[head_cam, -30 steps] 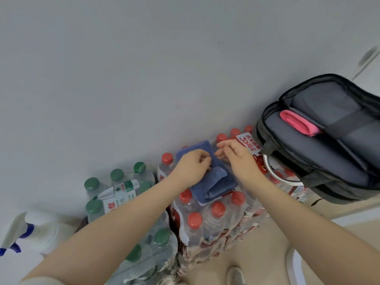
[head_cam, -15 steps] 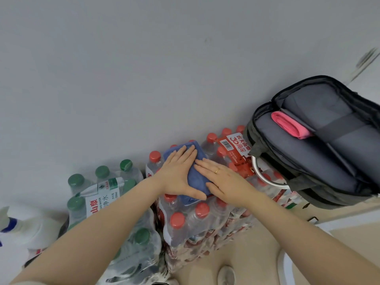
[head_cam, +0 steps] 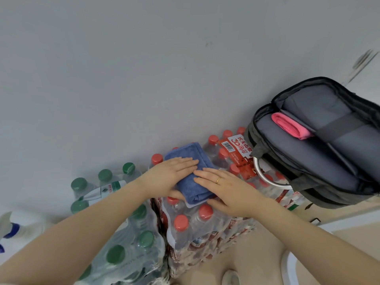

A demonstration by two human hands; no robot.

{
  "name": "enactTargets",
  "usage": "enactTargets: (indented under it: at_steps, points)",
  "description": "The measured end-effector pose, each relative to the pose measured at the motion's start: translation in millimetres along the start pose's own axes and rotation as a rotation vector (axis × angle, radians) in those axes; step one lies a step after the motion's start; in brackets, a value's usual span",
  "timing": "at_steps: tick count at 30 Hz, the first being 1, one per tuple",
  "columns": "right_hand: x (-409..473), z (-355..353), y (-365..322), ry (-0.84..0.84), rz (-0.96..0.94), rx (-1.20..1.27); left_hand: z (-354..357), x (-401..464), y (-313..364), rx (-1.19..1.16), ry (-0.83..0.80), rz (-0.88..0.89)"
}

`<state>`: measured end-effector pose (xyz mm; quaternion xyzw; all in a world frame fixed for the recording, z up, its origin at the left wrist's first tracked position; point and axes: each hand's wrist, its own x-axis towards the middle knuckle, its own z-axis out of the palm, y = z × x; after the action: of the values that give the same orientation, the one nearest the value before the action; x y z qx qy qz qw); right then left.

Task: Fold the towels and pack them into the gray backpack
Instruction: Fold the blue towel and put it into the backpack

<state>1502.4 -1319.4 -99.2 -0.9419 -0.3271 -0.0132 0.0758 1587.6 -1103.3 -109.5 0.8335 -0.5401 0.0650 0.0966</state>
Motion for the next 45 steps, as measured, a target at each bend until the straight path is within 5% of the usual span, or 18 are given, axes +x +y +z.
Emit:
enactTargets:
  at_steps: [5,14,19,24,31,36,45]
  points:
    - [2,1,-2,0.012,0.255,0.235,-2,1,6,-0.167,0.176,-0.029]
    - [-8,-41,-5,0.617,0.459,0.373,-36,44,51,-0.592,0.411,-0.172]
    - [-35,-75,10,0.722,0.512,0.455,-51,81,68,-0.188,0.394,0.112]
    - [-68,-95,35,0.607,0.53,0.396,-51,122,82,-0.138,0.308,0.146]
    - [-133,-103,127,0.358,0.782,-0.598,-47,176,104,-0.111,0.244,0.105]
    - [-155,-99,164,0.119,0.897,-0.62,-51,207,120,-0.286,0.185,-0.057]
    - [-142,-99,193,0.079,0.792,-0.623,-42,253,123,-0.654,0.142,-0.259]
